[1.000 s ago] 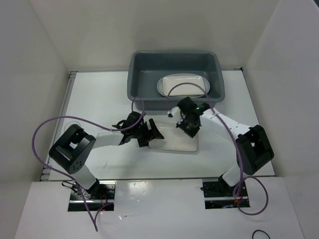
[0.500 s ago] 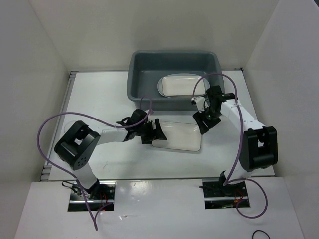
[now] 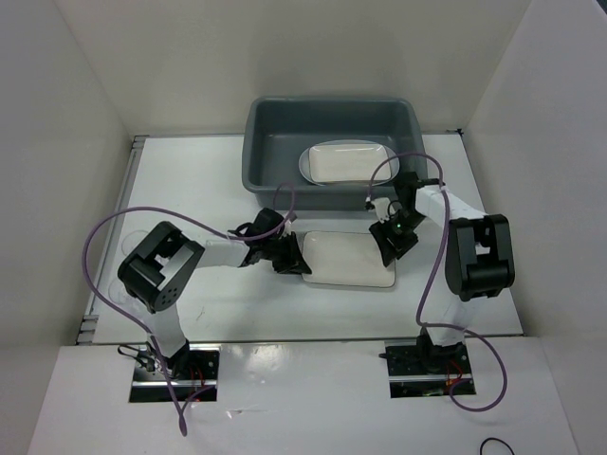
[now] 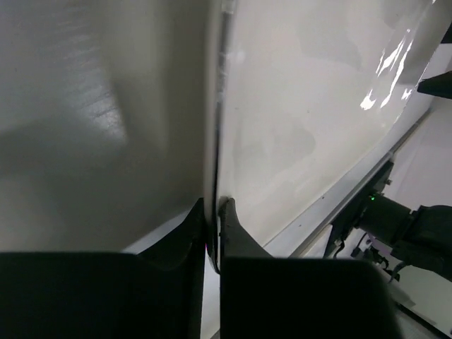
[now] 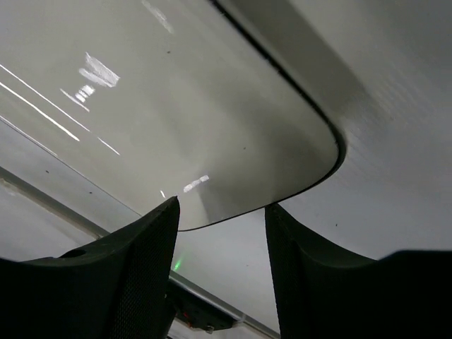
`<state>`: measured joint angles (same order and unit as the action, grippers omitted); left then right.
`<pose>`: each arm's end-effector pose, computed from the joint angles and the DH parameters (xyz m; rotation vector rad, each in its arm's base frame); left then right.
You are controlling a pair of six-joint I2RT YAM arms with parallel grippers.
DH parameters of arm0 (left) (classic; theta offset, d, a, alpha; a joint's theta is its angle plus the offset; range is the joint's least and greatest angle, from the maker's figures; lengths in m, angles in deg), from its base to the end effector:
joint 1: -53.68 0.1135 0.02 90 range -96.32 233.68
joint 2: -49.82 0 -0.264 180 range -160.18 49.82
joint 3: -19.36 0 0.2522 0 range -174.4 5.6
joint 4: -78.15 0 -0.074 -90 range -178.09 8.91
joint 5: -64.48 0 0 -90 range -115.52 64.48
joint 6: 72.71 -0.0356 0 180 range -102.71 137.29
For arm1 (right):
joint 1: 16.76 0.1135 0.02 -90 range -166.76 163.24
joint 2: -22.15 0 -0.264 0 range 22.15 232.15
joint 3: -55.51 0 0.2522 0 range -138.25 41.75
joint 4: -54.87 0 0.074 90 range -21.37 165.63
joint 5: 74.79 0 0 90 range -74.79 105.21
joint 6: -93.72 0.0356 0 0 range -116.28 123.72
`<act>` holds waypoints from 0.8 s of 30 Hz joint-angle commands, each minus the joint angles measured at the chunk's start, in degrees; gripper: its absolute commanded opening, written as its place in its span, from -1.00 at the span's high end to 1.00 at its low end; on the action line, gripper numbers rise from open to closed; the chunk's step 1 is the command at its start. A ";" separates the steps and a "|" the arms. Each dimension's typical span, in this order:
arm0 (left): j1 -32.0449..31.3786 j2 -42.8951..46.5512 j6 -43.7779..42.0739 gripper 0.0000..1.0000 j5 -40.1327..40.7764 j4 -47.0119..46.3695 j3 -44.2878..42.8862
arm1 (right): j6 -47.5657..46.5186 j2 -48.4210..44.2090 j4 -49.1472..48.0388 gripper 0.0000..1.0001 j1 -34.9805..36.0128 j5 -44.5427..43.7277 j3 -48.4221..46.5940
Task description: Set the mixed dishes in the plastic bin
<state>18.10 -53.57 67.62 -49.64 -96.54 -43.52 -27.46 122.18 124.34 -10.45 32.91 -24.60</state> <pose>0.2738 -0.2138 0.1301 -0.1111 2.6295 -1.1352 0.3012 0.0442 0.1796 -0.9763 2.8692 0.4573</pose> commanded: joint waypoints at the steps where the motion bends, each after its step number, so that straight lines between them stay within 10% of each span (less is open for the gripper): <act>1: -0.46 -2.68 -3.39 0.96 1.88 3.70 -0.35 | -0.73 -0.27 -0.42 -0.13 -1.11 1.73 0.52; 14: -2.22 5.46 -3.39 1.00 -2.50 12.66 -4.05 | -4.68 -12.90 3.89 0.04 -18.65 11.21 -1.77; 24: -2.22 17.25 -2.86 1.00 -7.60 22.60 -11.16 | 12.18 -28.84 -11.84 -0.04 -35.22 2.11 5.25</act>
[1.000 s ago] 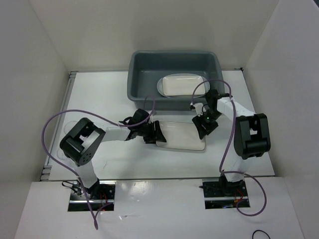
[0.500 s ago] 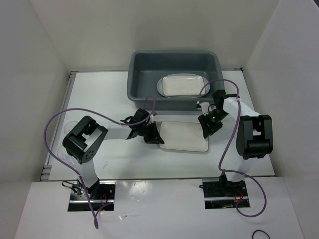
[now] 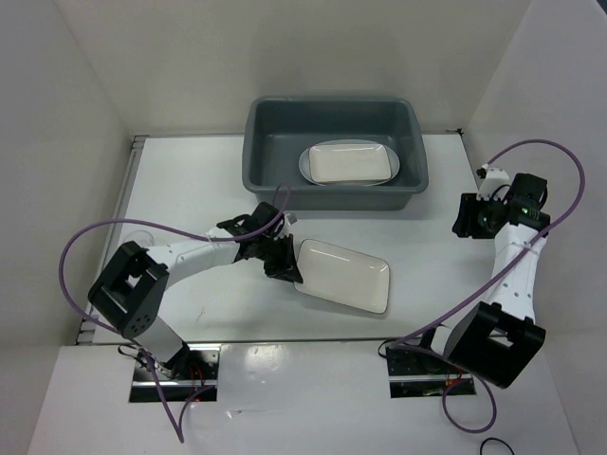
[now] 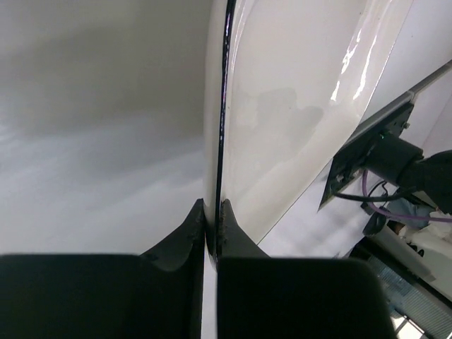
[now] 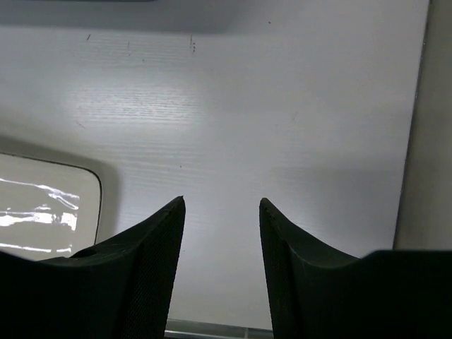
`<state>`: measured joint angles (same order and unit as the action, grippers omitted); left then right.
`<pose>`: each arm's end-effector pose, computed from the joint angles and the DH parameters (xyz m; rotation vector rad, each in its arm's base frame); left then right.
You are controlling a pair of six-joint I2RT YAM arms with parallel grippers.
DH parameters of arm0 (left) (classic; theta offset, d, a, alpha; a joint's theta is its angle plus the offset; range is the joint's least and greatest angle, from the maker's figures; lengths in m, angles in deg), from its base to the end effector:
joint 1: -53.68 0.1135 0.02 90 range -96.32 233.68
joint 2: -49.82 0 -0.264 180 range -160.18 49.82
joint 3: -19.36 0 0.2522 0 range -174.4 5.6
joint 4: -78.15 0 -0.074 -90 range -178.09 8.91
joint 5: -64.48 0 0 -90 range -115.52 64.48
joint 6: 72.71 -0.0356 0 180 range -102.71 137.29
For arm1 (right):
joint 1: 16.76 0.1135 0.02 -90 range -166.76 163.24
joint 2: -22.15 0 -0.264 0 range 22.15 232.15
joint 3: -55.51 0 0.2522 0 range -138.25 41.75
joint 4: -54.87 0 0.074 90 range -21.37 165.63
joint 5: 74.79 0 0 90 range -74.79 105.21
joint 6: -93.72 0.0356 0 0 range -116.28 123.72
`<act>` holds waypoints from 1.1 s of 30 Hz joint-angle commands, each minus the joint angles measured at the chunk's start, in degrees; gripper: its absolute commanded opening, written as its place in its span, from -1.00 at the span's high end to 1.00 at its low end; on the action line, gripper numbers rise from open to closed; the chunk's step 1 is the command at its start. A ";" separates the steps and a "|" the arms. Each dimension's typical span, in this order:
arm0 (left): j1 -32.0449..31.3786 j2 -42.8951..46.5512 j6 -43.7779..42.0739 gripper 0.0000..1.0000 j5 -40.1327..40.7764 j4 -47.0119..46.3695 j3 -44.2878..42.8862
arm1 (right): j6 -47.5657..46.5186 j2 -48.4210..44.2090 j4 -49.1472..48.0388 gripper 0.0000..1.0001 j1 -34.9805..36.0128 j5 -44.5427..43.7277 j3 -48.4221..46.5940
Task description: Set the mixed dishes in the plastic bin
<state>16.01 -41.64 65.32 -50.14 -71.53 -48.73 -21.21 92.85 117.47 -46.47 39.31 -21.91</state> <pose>0.2452 -0.2080 0.1917 -0.0526 2.7745 -1.0601 0.2182 -0.1078 0.3040 -0.0576 2.4303 0.1184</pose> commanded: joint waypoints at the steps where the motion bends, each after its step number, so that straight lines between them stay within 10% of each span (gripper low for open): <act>1: -0.12 5.33 -0.57 1.00 -7.63 -1.71 -6.49 | 6.55 0.50 -5.68 -0.04 0.80 -5.28 2.57; 26: 6.02 4.19 1.63 1.00 -16.42 0.75 -28.19 | 8.57 0.41 -6.91 -0.02 -1.05 -8.35 3.63; 33: 10.68 -2.65 2.15 1.00 -18.80 -1.17 -36.45 | 6.56 2.95 -5.52 -0.46 -0.97 -5.13 2.93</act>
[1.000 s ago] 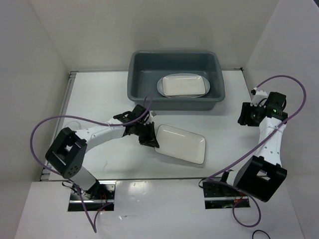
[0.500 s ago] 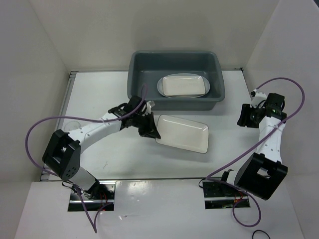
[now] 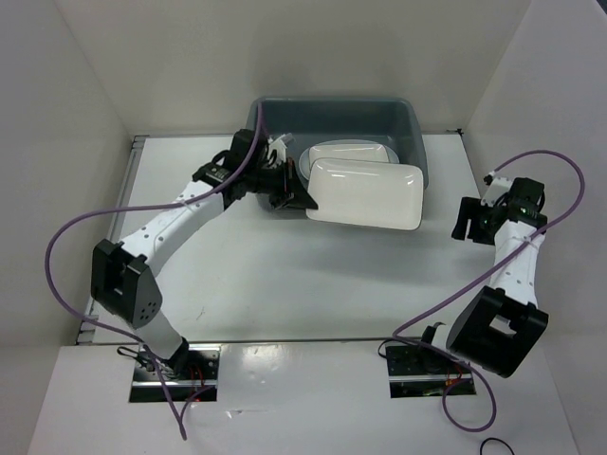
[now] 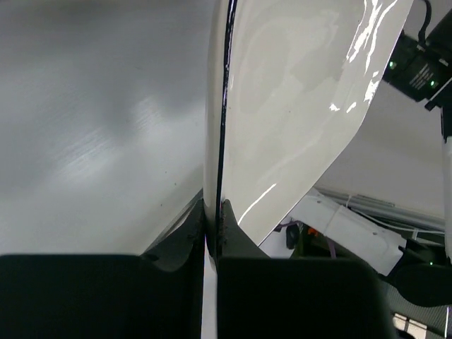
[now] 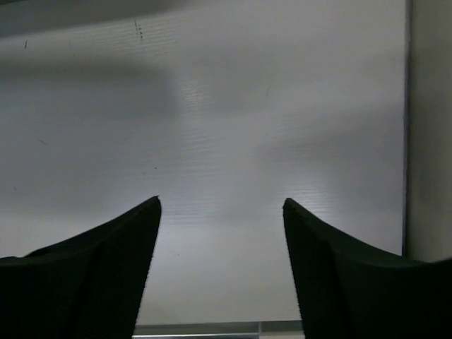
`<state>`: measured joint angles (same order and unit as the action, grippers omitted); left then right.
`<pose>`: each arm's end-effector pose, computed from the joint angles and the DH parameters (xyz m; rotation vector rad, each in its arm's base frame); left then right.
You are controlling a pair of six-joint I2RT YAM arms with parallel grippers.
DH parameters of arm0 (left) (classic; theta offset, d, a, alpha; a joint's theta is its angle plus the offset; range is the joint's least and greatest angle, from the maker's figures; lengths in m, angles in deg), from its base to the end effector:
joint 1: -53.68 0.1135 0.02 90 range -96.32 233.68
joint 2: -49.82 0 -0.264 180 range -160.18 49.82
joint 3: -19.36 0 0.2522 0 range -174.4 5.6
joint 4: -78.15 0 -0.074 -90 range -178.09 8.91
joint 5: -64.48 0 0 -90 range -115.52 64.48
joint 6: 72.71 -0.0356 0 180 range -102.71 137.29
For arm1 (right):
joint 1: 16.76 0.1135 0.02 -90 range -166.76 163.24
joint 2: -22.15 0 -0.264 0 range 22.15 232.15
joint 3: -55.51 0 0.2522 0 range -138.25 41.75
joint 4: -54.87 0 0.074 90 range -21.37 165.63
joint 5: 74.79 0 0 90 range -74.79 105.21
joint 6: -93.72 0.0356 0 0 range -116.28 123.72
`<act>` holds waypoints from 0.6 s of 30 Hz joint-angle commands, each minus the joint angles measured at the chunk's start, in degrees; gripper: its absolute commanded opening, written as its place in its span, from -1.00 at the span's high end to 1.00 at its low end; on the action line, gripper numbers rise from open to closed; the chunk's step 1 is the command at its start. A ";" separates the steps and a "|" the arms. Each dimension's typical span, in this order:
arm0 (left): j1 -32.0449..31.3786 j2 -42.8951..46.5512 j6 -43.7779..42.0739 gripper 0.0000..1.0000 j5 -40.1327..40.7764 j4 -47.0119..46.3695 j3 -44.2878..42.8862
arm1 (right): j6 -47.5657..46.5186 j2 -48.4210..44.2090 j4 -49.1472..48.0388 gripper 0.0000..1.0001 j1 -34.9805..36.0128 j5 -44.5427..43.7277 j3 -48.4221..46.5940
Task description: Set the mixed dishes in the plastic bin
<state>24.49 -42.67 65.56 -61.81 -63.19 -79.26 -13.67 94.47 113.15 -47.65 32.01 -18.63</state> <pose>0.3117 -0.1983 0.3490 0.0269 2.3849 -1.4054 0.2212 -0.1203 0.2830 0.1828 2.4882 0.0287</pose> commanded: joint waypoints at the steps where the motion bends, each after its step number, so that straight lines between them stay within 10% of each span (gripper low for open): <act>1: 2.73 -2.69 1.91 1.00 -7.65 -9.53 -7.32 | -0.11 1.34 -1.18 -0.55 1.61 0.88 -0.35; 18: 7.31 -35.55 -3.45 1.00 -8.27 3.83 -50.46 | -1.43 0.72 -2.33 -0.98 1.63 -3.44 1.32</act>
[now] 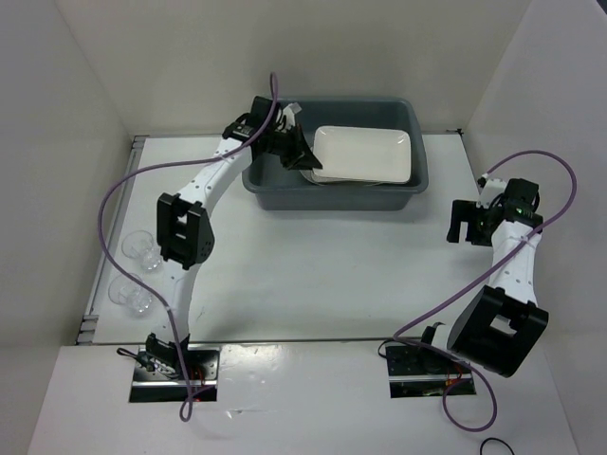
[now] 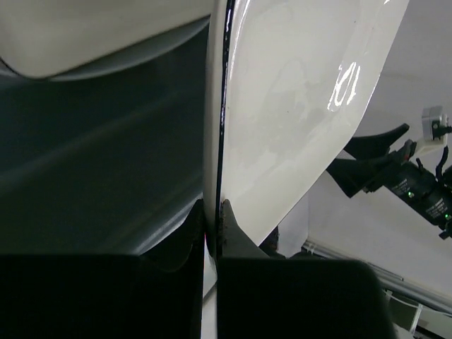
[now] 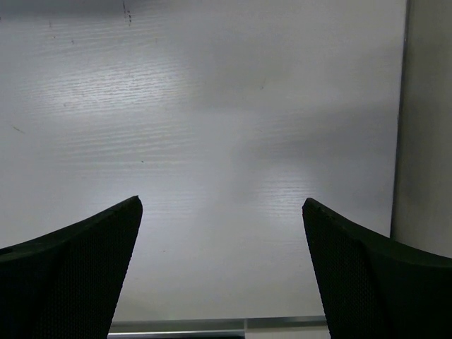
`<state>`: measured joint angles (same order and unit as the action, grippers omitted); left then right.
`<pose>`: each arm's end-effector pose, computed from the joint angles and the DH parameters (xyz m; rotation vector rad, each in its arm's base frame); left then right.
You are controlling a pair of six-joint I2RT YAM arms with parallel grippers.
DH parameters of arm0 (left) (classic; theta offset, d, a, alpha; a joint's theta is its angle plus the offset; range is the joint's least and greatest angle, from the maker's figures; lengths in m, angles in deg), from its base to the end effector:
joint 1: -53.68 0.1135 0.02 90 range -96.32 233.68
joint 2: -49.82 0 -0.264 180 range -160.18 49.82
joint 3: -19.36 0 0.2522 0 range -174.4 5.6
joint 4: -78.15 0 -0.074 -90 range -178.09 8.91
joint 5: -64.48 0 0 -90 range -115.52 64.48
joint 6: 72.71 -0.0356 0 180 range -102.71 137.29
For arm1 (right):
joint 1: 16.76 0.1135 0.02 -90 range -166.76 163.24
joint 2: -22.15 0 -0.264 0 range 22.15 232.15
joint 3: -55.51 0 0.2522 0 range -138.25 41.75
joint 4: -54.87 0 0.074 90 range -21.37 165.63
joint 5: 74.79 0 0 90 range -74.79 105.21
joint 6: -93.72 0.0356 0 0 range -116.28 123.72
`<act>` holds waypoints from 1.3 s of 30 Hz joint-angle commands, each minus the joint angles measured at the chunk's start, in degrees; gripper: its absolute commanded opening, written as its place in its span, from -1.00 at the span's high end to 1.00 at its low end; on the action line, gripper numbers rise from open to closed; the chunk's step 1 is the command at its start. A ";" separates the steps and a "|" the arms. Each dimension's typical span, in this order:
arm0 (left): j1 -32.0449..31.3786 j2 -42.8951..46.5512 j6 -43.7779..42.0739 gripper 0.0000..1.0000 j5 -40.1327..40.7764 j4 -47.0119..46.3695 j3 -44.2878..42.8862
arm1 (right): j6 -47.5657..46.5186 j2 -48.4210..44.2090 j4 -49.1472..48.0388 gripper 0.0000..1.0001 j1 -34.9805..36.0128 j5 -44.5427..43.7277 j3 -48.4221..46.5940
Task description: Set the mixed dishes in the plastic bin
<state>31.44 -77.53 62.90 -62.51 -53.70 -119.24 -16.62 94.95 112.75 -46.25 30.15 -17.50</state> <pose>0.4634 -0.2126 0.3111 -0.0925 2.4112 -1.3242 0.2240 -0.1161 0.2750 0.1057 2.5238 -0.0081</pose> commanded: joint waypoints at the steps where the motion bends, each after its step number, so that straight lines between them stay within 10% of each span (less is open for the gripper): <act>1: 0.35 -2.71 -1.39 1.00 -6.87 -2.35 -13.91 | 1.53 0.24 -1.93 -0.98 0.23 -1.58 0.18; 6: 0.97 -27.03 0.52 1.00 -5.81 11.03 -53.55 | 1.53 -1.16 -1.23 -0.98 0.23 -1.49 -0.35; 39: 5.54 -40.96 10.99 1.00 3.77 1.30 -54.72 | 1.53 3.58 -2.28 -0.98 1.28 -2.46 0.18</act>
<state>35.83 -119.98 70.50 -56.09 -42.47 -169.70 -15.59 98.57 112.73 -45.38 28.47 -17.39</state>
